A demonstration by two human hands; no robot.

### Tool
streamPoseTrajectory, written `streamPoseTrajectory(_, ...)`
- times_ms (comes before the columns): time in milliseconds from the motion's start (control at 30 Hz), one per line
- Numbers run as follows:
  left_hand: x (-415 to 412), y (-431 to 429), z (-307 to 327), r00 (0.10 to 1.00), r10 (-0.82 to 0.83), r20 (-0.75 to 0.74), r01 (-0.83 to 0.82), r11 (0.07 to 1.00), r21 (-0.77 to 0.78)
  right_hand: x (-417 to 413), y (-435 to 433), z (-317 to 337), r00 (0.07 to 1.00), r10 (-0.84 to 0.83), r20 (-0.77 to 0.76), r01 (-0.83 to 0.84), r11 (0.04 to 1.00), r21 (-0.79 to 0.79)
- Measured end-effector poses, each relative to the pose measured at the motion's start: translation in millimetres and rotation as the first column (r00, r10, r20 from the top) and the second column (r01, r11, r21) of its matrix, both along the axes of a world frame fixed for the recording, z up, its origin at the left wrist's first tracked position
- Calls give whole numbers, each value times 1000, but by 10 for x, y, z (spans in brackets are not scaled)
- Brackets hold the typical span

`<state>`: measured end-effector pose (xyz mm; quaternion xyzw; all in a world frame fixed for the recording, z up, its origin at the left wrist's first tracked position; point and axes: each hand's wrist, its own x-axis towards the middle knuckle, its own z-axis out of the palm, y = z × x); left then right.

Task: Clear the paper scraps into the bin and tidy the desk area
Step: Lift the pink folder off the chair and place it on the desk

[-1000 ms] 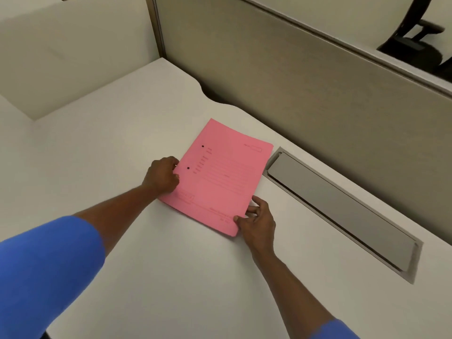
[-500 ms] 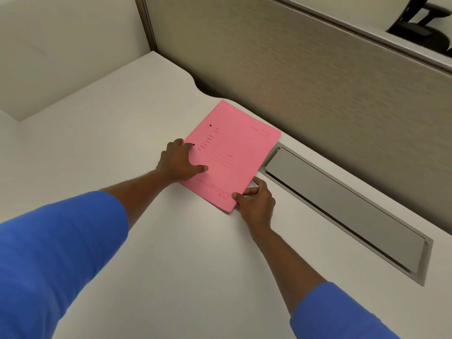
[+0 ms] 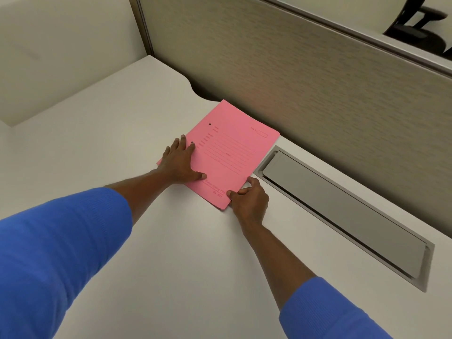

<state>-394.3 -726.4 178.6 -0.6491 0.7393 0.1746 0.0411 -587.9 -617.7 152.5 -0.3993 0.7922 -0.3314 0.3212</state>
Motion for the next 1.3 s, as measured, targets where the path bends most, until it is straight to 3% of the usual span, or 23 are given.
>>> streamPoseTrajectory(567,40,-90,-46,999,-26,-21,26,999,-19,93,13,21,994,31,-105,-28,999,27)
streamPoseTrajectory(767,15,133,4,988,38,-148,-61,986,-152,105,165,114,996,12,-92,-9,999,39)
streamPoseTrajectory(1033,571,1062,96,979,30,-204,-67,981,-180,194,746,121,991,62,-120,-55,996,66)
streamPoseTrajectory(1300,1585,2367,178,940,175,-292,-226,963,-149,642,1836,134,954,287,-87,-278,955,103)
